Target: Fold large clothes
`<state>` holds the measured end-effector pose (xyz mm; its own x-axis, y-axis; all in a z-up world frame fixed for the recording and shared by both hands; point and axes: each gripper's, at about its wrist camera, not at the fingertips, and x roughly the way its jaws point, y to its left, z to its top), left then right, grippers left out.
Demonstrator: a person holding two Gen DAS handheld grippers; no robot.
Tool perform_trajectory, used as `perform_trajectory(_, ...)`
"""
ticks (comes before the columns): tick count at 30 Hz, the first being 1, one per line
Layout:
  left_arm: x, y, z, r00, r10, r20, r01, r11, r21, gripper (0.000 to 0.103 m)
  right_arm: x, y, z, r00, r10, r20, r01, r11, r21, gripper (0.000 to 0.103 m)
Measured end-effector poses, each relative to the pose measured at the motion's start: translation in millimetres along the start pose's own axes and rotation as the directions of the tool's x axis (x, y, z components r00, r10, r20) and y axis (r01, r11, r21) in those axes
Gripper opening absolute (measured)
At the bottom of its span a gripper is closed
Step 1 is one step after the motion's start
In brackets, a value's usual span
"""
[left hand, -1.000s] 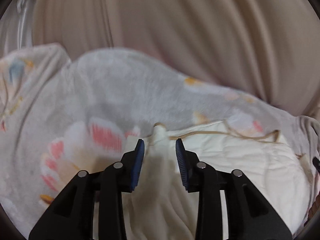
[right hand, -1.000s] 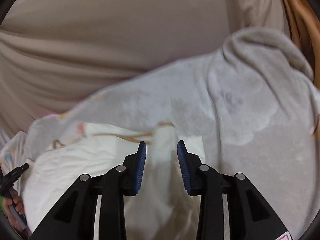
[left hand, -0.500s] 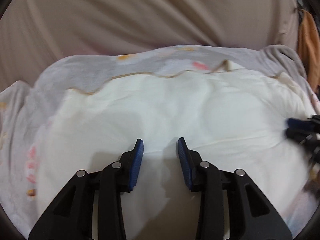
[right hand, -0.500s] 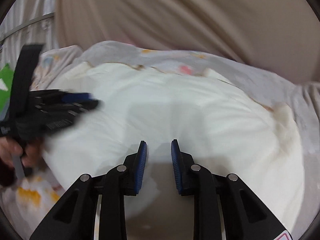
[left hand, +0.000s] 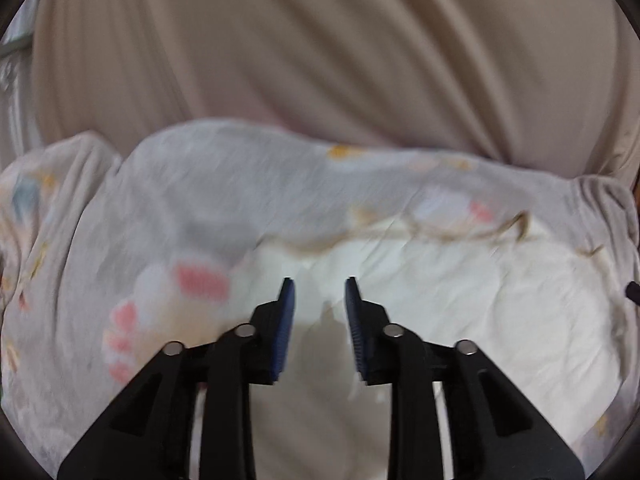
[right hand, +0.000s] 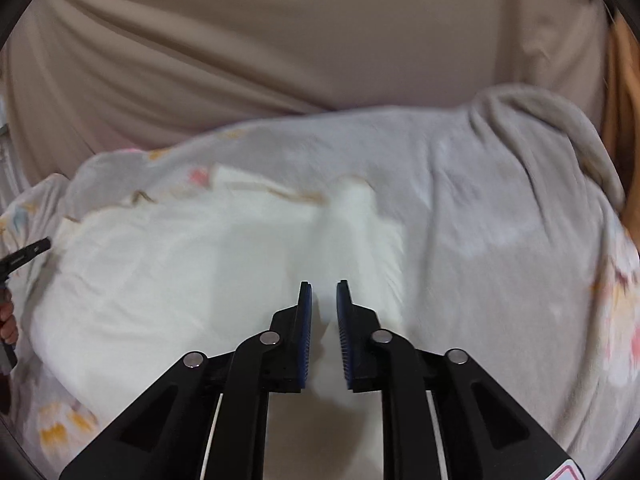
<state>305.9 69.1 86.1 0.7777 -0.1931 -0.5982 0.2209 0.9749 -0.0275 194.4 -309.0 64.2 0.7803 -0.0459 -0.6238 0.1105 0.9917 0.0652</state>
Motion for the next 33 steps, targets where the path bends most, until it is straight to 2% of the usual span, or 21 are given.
perform_trajectory(1,6,-12,10,1.000,-0.009,-0.001,0.009,1.000,0.010,0.042,8,10,10,1.000,0.016,0.005,-0.016,1.000,-0.022,0.015)
perform_trajectory(5,59,-35,21,0.997,0.020,-0.073,-0.017,0.999,0.037,0.042,64,26,32,0.998,-0.030,-0.057,0.028,0.999,-0.045,0.015)
perform_trajectory(7,89,-29,14,0.991,0.051,-0.125,-0.048,0.999,0.020,0.042,98,13,26,0.990,-0.091,-0.108,0.088,0.996,-0.027,0.015)
perform_trajectory(9,109,-19,5,0.985,0.042,-0.167,-0.043,0.999,-0.001,0.042,116,-4,19,0.989,-0.048,-0.138,0.054,0.998,0.043,0.009)
perform_trajectory(12,118,-7,-2,0.987,-0.009,-0.162,-0.001,0.998,-0.062,0.042,121,-15,16,0.990,-0.004,-0.141,0.018,0.995,0.097,0.007)
perform_trajectory(18,127,-8,-9,0.987,-0.010,-0.162,-0.001,0.998,-0.067,0.044,133,-6,11,0.986,-0.044,-0.159,0.055,0.996,0.063,0.007)
perform_trajectory(23,127,-10,-9,0.987,0.001,-0.163,-0.010,0.998,-0.057,0.044,135,-13,11,0.987,-0.002,-0.162,0.019,0.995,0.101,0.007)
perform_trajectory(33,127,-11,-8,0.986,0.007,-0.164,-0.016,0.999,-0.051,0.044,133,-16,9,0.987,0.029,-0.157,-0.008,0.991,0.135,0.007)
